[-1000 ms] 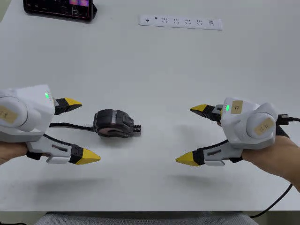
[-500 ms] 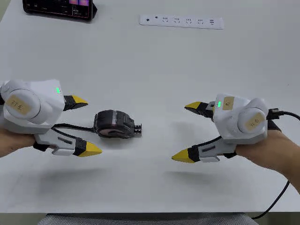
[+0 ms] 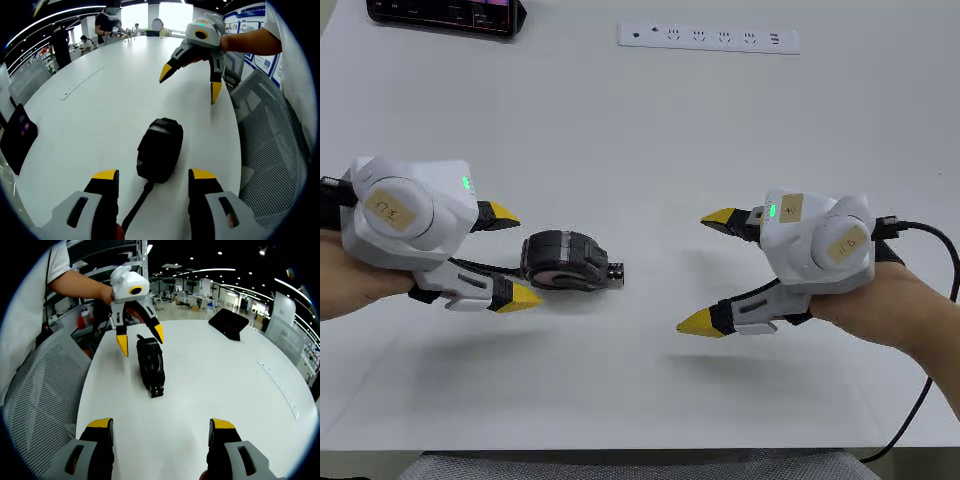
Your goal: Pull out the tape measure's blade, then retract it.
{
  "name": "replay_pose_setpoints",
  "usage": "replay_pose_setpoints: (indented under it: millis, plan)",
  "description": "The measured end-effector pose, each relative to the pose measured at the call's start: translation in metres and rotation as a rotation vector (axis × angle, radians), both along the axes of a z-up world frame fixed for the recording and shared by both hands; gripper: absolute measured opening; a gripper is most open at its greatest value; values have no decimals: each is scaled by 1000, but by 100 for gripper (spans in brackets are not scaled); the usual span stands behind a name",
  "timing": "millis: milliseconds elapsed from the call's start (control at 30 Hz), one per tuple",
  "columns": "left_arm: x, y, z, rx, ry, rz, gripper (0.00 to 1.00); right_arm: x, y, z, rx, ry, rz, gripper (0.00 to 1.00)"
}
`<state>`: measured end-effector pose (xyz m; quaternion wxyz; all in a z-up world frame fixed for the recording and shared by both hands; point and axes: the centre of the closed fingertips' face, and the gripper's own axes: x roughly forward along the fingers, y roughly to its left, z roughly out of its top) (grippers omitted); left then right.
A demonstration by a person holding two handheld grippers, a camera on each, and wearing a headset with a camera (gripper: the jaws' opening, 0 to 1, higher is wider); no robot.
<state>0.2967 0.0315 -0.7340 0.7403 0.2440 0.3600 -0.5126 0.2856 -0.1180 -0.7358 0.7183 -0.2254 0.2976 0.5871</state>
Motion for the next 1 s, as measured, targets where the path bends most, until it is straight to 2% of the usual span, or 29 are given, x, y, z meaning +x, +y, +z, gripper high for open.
replay_pose_setpoints:
  millis: [567, 1000]
  plan:
    - [2, -10, -13, 22, 26, -47, 39, 2, 6, -4, 9, 8, 7, 76]
    - [3, -16, -23, 45, 22, -66, 30, 0, 10, -8, 16, 18, 9, 76]
